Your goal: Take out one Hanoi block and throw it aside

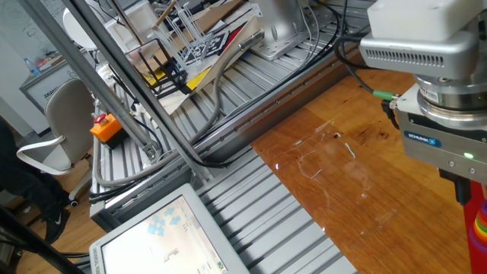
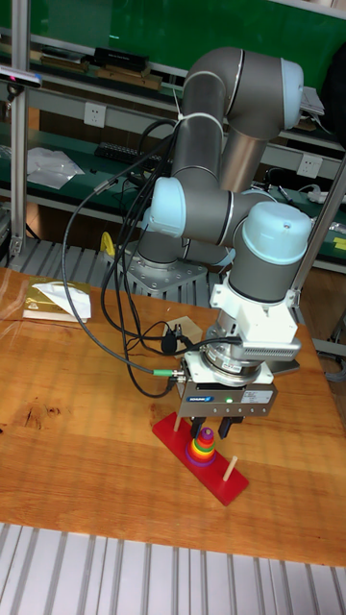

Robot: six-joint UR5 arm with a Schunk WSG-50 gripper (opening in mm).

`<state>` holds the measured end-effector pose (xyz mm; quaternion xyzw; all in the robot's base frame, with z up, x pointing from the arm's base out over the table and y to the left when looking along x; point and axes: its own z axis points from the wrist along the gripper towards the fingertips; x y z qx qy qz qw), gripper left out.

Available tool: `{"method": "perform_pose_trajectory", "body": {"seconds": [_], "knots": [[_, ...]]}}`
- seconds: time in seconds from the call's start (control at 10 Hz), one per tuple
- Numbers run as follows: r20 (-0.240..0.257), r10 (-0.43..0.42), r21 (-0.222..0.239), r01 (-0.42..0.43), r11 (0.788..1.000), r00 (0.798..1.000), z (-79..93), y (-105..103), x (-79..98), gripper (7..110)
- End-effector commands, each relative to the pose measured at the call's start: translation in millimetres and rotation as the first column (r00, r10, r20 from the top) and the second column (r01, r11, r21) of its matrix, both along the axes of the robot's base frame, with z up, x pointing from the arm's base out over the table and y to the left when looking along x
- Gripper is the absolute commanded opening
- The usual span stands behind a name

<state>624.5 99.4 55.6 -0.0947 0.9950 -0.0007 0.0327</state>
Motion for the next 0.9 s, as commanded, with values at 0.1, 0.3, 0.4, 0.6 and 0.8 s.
{"method": "perform_pose_trajectory", "body": {"seconds": [0.1,0.3,0.4,0.6,0.8], "knots": [[-0.003,-0.009,0.009,0.009,1.0,1.0,0.4,0.9,-0.1,44],[-0.006,-0.021,0.011,0.021,1.0,1.0,0.3,1.4,-0.9,44],[-0.006,-0.024,0.011,0.024,1.0,1.0,0.2,1.4,-0.9,22],[-0.007,-0.026,0.008,0.026,1.0,1.0,-0.4,0.7,-1.0,22],[-0.009,-0.026,0.005,0.026,1.0,1.0,-0.8,0.0,-1.3,22]]}}
